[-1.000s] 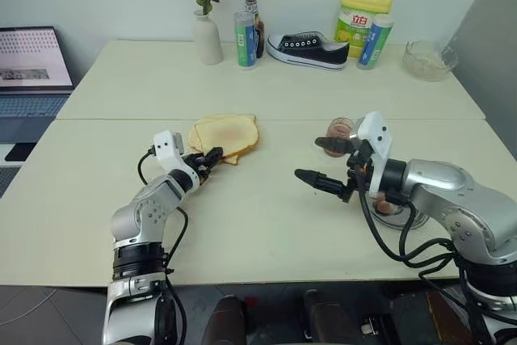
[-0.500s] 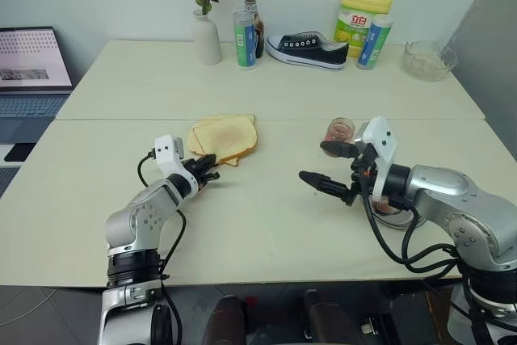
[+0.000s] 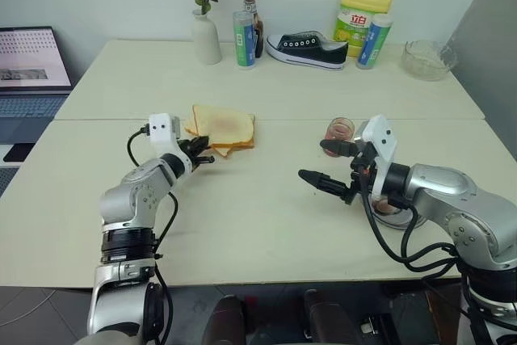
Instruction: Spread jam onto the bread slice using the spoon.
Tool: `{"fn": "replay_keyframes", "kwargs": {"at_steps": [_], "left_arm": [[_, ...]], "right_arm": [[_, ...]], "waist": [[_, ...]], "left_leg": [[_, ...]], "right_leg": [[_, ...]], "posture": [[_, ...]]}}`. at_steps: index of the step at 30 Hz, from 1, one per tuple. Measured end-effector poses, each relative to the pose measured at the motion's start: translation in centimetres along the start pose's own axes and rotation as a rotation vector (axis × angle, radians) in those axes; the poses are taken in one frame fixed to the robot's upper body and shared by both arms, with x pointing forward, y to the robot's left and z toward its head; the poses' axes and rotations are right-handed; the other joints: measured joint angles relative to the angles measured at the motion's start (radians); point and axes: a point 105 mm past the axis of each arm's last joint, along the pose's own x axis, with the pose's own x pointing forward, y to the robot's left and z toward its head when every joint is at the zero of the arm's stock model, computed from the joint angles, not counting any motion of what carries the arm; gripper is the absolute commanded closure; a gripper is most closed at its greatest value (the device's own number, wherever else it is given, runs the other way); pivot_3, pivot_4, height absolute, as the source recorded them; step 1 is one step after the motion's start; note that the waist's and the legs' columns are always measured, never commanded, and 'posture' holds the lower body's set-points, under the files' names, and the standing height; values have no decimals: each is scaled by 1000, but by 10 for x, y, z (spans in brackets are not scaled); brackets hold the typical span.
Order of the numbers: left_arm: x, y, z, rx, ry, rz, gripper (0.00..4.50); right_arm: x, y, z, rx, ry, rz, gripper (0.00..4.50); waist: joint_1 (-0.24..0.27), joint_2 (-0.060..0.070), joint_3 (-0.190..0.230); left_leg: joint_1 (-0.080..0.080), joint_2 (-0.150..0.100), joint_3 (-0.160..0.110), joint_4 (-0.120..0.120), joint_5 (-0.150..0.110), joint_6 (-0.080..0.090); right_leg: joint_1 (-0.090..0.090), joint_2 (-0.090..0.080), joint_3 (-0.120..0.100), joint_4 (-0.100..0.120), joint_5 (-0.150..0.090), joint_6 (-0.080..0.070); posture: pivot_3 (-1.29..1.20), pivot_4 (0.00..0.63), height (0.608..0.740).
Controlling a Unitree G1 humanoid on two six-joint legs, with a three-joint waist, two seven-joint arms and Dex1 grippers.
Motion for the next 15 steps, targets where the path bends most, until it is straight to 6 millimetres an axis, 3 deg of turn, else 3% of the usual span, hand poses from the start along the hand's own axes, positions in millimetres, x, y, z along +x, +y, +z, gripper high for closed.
{"fn": "replay_keyframes", "kwargs": {"at_steps": [1, 10, 15], "left_arm": [[0, -1, 0, 3, -2, -9, 4022], [-1, -1, -4, 15, 11, -8, 1309], [-6, 0, -11, 11, 30, -3, 1309]], "right_arm": [[0, 0, 0, 0, -1, -1, 0], [0, -2, 0, 3, -2, -20, 0], [-1, -2, -1, 2, -2, -35, 0]], "waist": [[0, 0, 0], [0, 0, 0], [0, 0, 0]], "left_leg": [[0, 0, 0, 0, 0, 0], [0, 0, 0, 0, 0, 0], [0, 0, 0, 0, 0, 0]], "right_leg": [[0, 0, 0, 0, 0, 0], [0, 0, 0, 0, 0, 0], [0, 0, 0, 0, 0, 0]], "posture": [[0, 150, 740], [0, 150, 740], [0, 150, 740]]}}
